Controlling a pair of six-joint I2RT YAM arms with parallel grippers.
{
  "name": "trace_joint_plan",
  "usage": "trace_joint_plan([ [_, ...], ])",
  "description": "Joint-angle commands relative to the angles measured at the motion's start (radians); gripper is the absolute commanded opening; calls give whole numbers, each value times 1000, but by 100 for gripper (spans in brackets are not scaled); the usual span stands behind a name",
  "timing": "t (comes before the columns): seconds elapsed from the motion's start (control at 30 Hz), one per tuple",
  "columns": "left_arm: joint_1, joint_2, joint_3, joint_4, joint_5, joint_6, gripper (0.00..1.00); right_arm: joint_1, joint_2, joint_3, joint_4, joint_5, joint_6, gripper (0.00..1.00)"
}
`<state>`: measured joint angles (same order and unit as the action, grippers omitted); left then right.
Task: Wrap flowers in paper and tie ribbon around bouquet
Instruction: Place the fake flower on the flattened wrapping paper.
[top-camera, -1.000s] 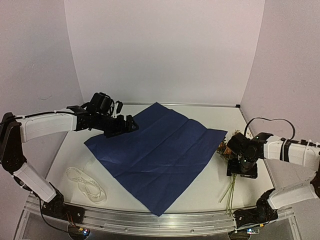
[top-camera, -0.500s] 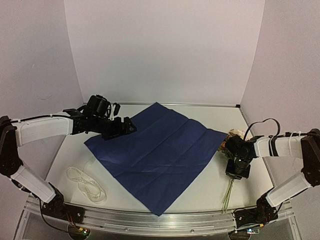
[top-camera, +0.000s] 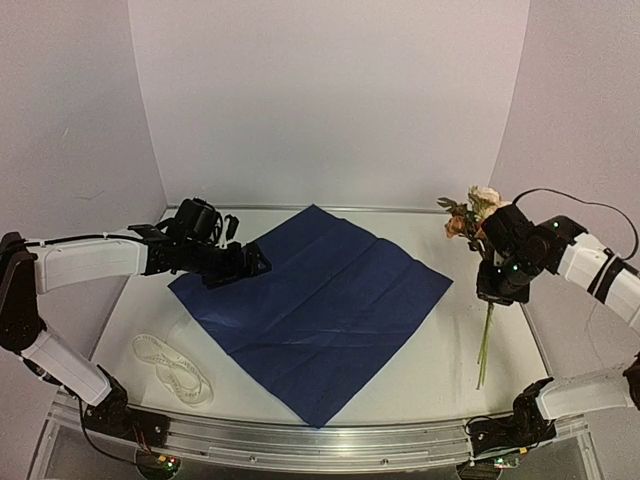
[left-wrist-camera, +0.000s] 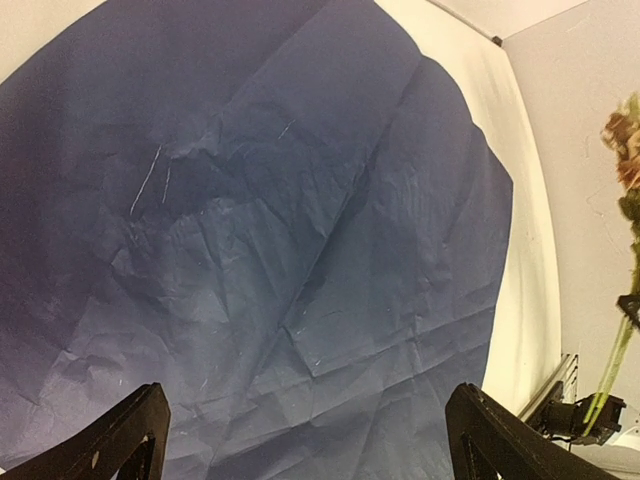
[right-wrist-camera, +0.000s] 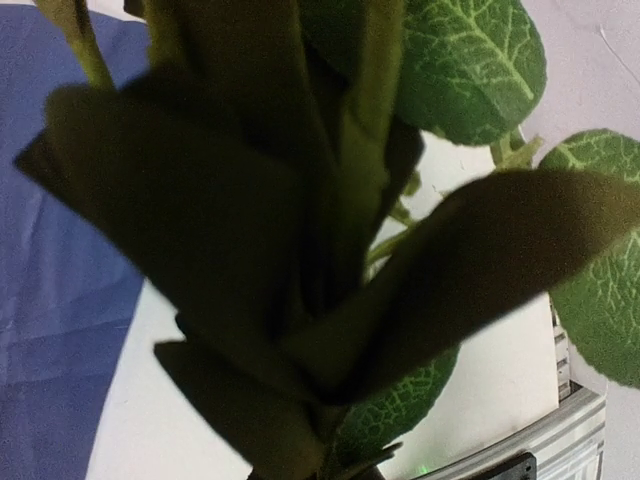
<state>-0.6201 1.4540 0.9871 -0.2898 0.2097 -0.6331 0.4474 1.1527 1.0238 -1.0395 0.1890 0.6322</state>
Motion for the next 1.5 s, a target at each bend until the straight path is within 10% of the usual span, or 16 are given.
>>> trace_joint_plan([
  [0.0,2,-5,-27,34,-13,-25,100,28,159,204,42,-174,-86,0],
  [0.77,17,-92,-83,-50,-68,-54,100,173,1379,1356,525,-689,122,0],
  [1.33,26,-47,-41,-85,-89,-45,100,175,1425,1313,413,-714,13,0],
  [1.47,37,-40,-35,-86,-87,-47,100,189,1394,1270,370,-675,-40,15],
])
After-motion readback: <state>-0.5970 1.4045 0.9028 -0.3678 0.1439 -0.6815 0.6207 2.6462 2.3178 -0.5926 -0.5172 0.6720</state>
